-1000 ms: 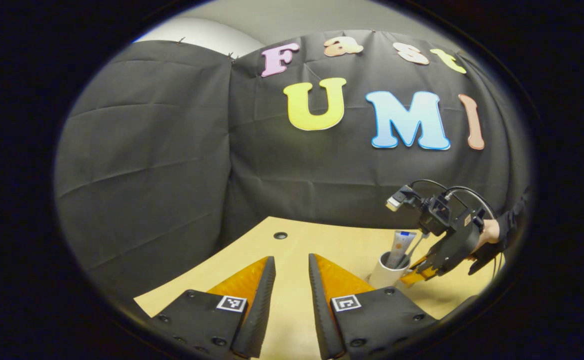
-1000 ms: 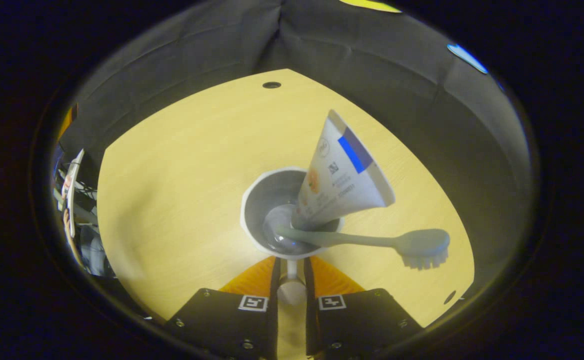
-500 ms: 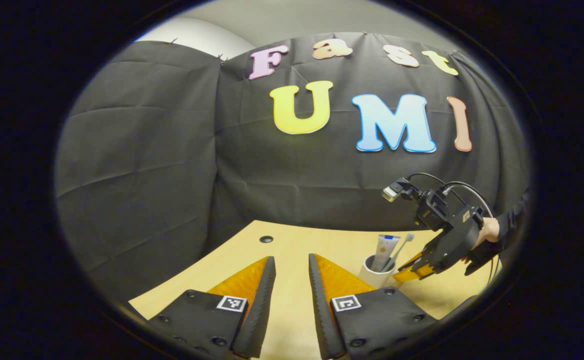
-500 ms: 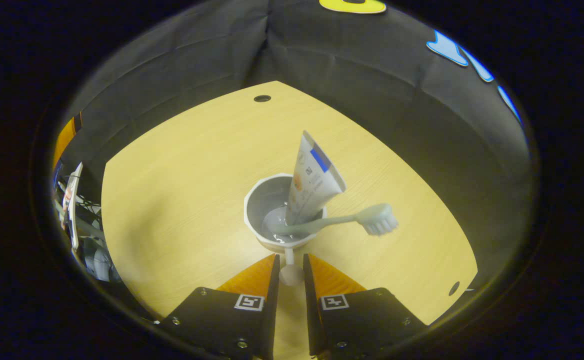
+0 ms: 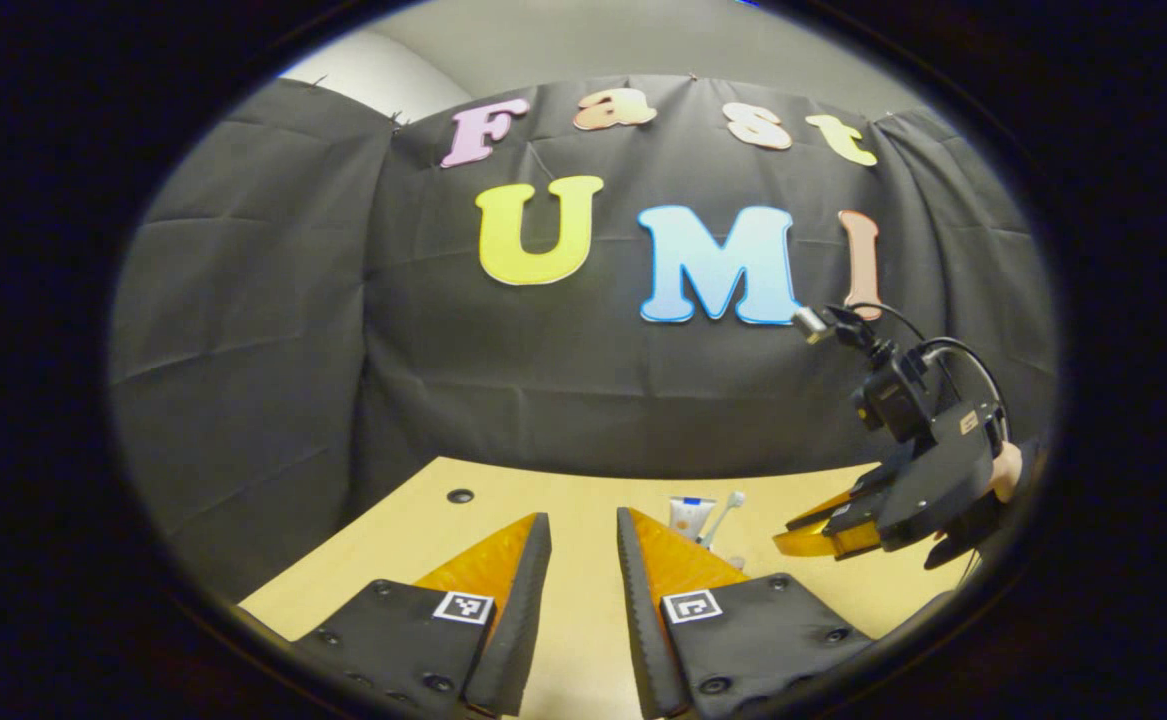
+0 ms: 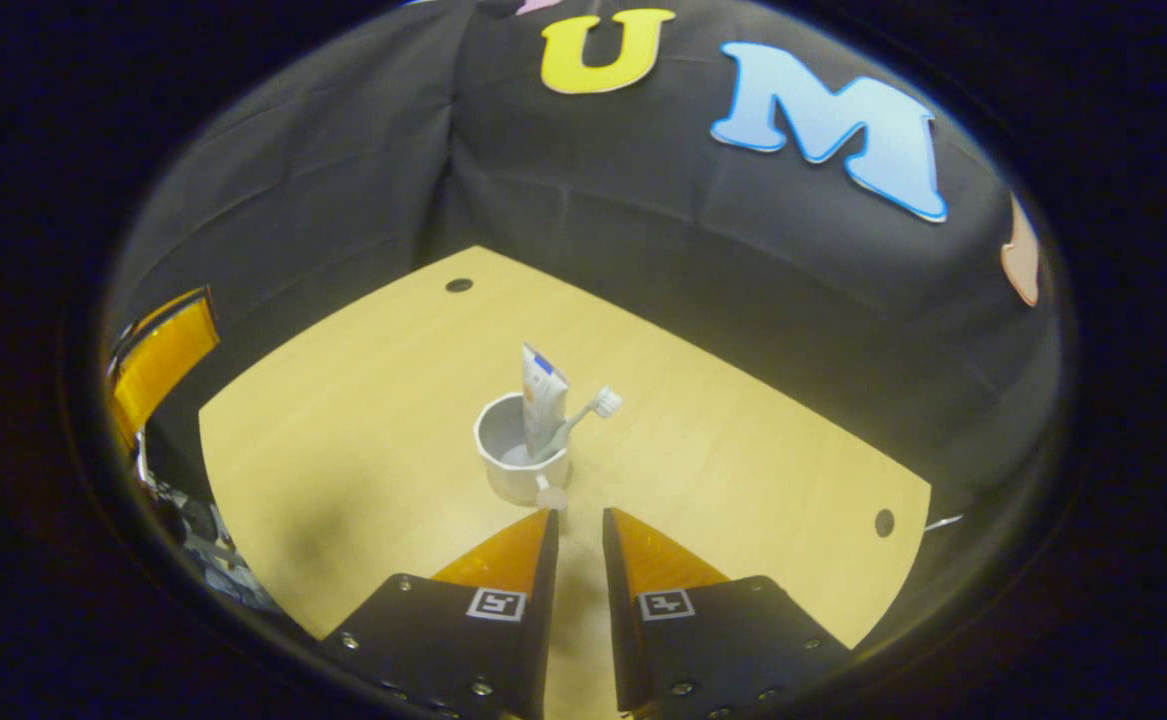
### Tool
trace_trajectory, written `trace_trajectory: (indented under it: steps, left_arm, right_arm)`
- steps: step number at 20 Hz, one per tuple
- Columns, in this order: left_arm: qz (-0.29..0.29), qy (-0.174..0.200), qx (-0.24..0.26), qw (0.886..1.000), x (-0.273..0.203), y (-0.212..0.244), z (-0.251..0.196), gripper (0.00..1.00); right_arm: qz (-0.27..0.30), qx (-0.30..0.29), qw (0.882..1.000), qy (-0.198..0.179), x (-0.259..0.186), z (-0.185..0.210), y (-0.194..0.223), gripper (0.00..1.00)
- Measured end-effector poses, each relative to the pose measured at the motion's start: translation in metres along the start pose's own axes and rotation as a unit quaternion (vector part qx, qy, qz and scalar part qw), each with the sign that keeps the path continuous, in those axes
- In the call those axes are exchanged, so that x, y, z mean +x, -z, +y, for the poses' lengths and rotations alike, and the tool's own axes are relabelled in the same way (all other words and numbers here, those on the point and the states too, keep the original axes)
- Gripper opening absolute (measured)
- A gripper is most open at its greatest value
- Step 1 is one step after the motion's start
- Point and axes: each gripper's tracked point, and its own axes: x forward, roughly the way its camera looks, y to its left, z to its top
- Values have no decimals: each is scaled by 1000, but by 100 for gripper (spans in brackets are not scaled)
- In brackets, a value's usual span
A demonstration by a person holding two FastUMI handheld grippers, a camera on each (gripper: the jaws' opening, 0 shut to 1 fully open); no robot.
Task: Put the toothbrush and toothpaste on the desktop into the cup, then pick up the cup and place it on the coaster on the desktop.
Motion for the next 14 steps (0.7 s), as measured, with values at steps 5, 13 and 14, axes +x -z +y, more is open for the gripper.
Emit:
trace_trajectory:
  steps: [5, 13, 14]
  left_arm:
    - [-30, 36, 12, 999, -2, -31, -31, 47]
    - [-69, 39, 0, 997, -18, -78, -43, 51]
    - [-75, 32, -1, 997, -22, -83, -39, 47]
  right_arm:
    - [-99, 75, 988, 90, -62, -12, -29, 27]
    - [-259, 94, 945, 173, -164, -3, -56, 31]
    - [-270, 95, 942, 173, -168, 0, -57, 29]
